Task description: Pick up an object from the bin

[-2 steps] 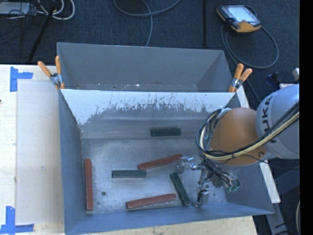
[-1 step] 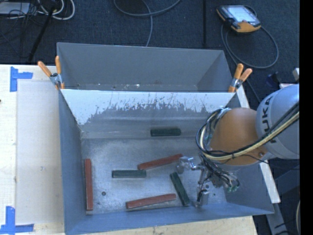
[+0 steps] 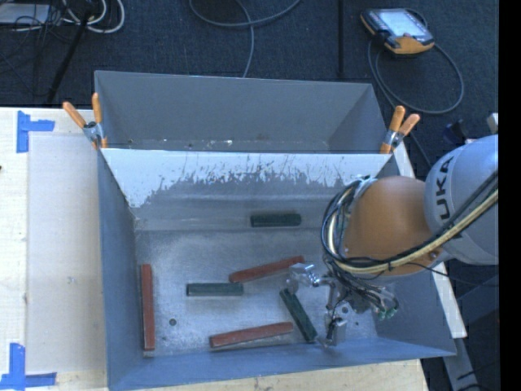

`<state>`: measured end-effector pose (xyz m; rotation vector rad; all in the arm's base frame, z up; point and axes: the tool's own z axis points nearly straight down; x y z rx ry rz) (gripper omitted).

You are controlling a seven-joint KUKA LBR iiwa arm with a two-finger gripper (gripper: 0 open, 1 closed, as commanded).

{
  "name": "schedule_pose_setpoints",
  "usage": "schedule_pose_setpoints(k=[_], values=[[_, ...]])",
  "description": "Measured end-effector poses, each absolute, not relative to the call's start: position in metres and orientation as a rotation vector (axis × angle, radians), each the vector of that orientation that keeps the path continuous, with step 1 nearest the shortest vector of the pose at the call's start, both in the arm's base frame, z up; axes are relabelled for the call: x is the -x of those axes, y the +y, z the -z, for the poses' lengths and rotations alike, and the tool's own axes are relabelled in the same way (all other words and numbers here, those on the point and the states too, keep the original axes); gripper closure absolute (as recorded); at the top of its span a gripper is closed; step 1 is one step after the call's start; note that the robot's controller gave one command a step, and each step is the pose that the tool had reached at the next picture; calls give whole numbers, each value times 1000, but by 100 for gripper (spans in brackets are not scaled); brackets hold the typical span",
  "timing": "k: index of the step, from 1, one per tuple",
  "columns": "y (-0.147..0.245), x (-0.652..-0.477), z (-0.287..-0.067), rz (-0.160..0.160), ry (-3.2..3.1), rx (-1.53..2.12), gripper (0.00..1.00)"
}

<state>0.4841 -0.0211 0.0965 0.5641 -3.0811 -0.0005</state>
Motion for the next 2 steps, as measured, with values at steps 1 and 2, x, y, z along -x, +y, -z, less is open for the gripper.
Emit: schedule_pose_setpoints(k=[1, 2], values=[[24, -498, -70, 0, -3016, -862, 100], [25, -499, -70, 2, -3020, -865, 0]])
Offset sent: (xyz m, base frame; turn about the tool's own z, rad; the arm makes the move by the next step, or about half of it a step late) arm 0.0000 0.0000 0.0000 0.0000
